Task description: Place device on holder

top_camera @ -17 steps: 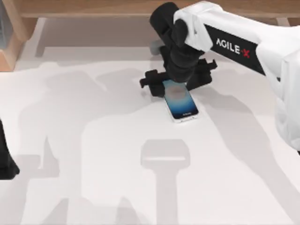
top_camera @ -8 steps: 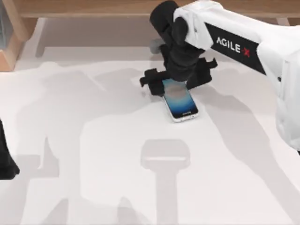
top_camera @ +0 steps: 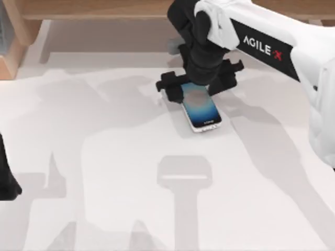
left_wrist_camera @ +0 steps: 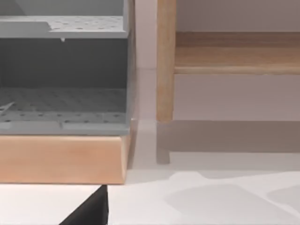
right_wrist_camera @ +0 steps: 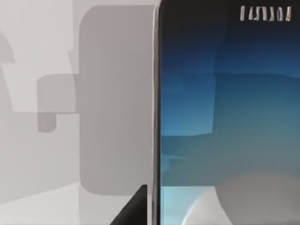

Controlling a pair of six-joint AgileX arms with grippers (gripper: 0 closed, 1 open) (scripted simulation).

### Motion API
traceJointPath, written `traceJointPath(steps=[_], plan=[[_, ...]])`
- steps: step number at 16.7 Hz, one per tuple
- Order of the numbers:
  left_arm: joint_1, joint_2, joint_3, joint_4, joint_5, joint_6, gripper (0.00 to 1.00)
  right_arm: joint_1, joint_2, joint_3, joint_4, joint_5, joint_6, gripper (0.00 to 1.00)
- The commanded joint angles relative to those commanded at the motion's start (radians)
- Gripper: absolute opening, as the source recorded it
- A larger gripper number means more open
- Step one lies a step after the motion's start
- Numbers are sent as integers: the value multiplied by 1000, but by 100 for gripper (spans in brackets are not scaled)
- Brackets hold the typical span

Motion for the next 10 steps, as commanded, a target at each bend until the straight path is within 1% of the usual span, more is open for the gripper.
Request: traceJointPath(steps=[6,10], plan=[[0,0,0,0,0,0,100,-4,-59,-14,38,-4,1,0],[0,0,0,0,0,0,100,-31,-163,-124,136,-10,-13,0]])
